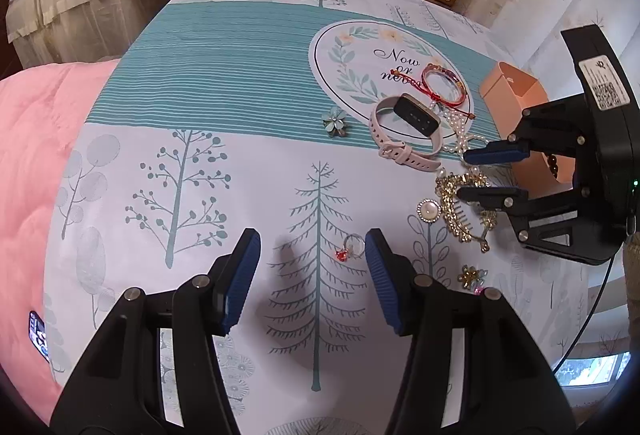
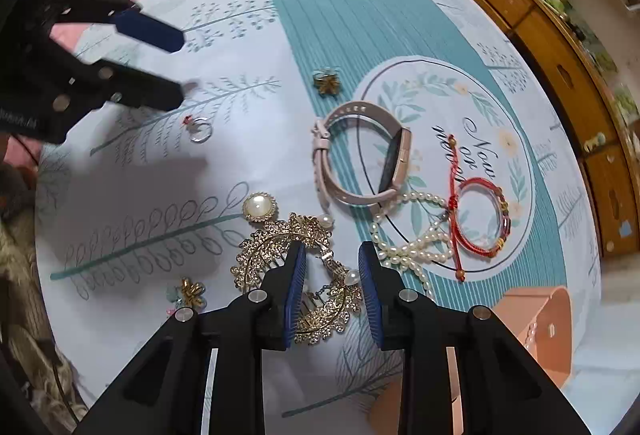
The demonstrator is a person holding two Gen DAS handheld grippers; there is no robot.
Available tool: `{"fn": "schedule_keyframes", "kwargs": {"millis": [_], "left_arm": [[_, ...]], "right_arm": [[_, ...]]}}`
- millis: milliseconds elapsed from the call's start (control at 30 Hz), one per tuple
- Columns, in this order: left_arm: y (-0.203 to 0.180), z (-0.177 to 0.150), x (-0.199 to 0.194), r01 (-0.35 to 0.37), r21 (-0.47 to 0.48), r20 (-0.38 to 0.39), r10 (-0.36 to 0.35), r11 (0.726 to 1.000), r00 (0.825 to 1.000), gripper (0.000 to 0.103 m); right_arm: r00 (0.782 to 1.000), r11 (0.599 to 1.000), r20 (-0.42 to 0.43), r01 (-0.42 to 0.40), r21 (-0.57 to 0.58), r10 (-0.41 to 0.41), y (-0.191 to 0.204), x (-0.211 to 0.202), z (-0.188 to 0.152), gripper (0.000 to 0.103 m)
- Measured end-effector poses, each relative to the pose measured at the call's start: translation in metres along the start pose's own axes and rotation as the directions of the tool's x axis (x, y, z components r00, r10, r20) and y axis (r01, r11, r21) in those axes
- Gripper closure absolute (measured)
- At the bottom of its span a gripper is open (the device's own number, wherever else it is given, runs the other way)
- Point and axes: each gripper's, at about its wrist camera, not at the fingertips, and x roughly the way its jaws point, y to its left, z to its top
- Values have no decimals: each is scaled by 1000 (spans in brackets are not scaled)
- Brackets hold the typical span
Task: Organize jewelry
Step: 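Lower the right tool onto the gold leaf hair comb and close, then carry the gold hair comb into the peach box with the right tool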
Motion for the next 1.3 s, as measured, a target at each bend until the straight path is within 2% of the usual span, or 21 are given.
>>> {"fn": "schedule_keyframes", "kwargs": {"millis": [67, 133, 200, 300, 500, 600, 800, 900, 1000, 1100, 1300], "left_arm": [[0, 1, 1, -1, -2, -1, 1, 1000, 1000, 52], [0, 1, 1, 0, -5, -4, 0, 1000, 1000, 52], [0, 2, 2, 1, -6, -7, -1, 1000, 1000, 52], [-1, 2, 3, 5, -4, -8, -5, 1000, 1000, 52], [-5, 3, 9, 6, 5, -20, -5, 1000, 1000, 52], [-6, 5, 10, -2, 12, -21, 2, 1000, 1000, 52], [-8, 14, 10, 2, 10, -25, -2, 1000, 1000, 52], [-13, 26, 8, 12, 13, -23, -12, 1000, 1000, 52], [-21, 41, 10, 24, 12, -30, -24, 1000, 999, 52], [-29, 55, 18, 47, -14, -67, -48, 999, 997, 52], [-37, 76, 52, 85, -185, -198, -122, 979, 973, 52]], "right_arm": [[1000, 1000, -3, -10, 7, 10, -1, 1, 1, 75], [1000, 999, -20, -20, 30, 20, -3, 2, 1, 83], [996, 994, -65, -60, 94, 67, -10, 7, 2, 88], [990, 982, -97, -84, 169, 101, -19, 10, 0, 88], [992, 982, -81, -79, 170, 94, -10, 6, -4, 90], [994, 976, -87, -51, 213, 71, -10, 4, -7, 94], [1000, 942, -4, 7, 336, -6, -15, -24, -19, 94], [998, 910, 56, 9, 415, -35, -23, -50, -31, 94], [993, 857, 92, 18, 515, -76, -31, -76, -48, 94], [986, 785, 114, 27, 618, -124, -47, -99, -66, 94], [967, 592, 97, 65, 804, -237, -85, -123, -115, 94]]}}
